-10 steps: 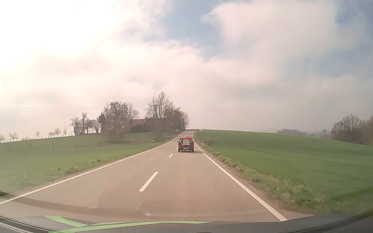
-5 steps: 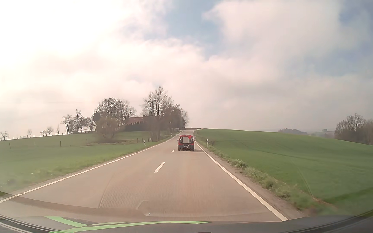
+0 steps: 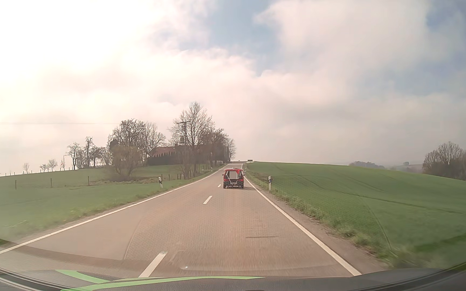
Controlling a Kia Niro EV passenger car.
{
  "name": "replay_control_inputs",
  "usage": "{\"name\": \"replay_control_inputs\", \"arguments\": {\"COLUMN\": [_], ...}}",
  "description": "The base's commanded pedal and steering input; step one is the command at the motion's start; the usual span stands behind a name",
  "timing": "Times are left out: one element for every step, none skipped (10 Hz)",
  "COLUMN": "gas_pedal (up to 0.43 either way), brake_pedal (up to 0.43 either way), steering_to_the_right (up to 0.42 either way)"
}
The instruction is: Follow the waypoints while adhering to traffic rules and regulations
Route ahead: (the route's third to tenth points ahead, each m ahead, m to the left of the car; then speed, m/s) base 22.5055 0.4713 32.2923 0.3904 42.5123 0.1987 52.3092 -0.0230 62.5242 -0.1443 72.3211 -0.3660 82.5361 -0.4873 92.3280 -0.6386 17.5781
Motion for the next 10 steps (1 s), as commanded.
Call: {"name": "replay_control_inputs", "arguments": {"gas_pedal": [0.0,0.0,0.0,0.0,0.0,0.0,0.0,0.0,0.0,0.0], "brake_pedal": [0.0,0.0,0.0,0.0,0.0,0.0,0.0,0.0,0.0,0.0], "steering_to_the_right": [0.0,0.0,0.0,0.0,0.0,0.001,0.001,0.001,0.001,0.001]}}
